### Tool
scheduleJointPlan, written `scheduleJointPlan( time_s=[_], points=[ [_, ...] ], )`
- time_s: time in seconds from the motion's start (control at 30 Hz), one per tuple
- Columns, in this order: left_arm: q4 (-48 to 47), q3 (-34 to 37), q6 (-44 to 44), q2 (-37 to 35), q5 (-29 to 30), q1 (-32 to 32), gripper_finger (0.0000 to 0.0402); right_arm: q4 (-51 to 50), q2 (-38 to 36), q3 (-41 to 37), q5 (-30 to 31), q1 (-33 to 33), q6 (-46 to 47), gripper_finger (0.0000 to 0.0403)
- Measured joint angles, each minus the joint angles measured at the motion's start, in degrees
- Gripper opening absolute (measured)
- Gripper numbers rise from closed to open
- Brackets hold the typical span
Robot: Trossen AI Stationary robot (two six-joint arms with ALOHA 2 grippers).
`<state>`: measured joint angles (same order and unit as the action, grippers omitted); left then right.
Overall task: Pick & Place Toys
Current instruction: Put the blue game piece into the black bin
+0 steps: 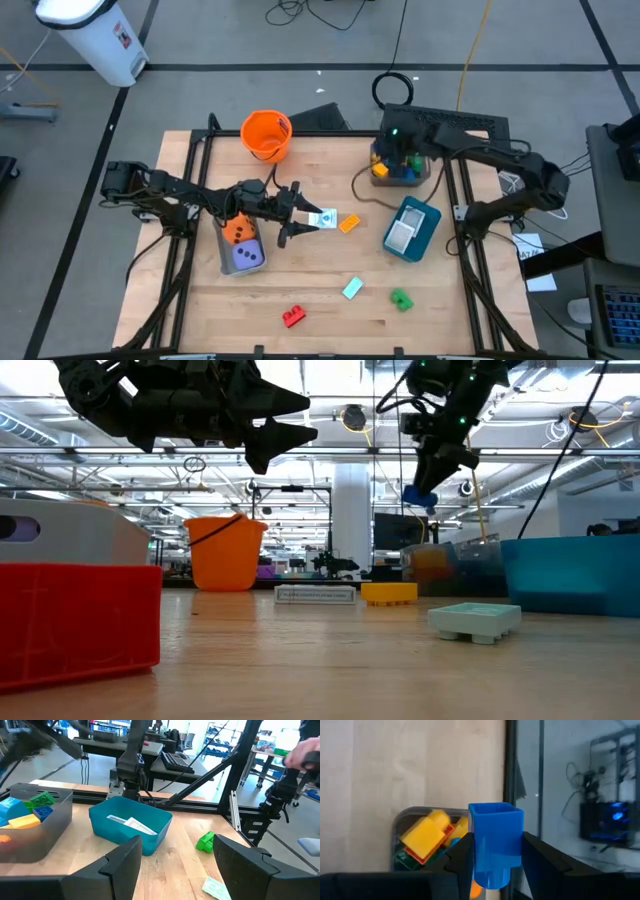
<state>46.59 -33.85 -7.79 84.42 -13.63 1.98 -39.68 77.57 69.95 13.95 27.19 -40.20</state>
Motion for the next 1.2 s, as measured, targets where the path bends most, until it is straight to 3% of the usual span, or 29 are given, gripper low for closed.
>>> scheduleJointPlan(
  time_s=[0.2,0.3,0.63,1.2],
  points=[
    [0.07,0.00,0.00,0.00,0.02,0.00,0.0253,1.76,-0.06,-0.04,-10.26,8.25,2.06,0.0132],
    [0.07,0.00,0.07,0.00,0.00,-0.01,0.0253,3.48,2.13,-0.04,-12.37,9.61,2.01,0.0132],
    [-0.04,0.00,0.07,0.00,0.02,-0.02,0.0253,4.60,10.35,-0.09,-10.97,10.39,-0.13,0.0132],
    [-0.07,0.00,0.15,0.00,0.02,-0.02,0.0253,5.56,10.66,-2.65,-11.69,12.30,0.50,0.0132]
  ],
)
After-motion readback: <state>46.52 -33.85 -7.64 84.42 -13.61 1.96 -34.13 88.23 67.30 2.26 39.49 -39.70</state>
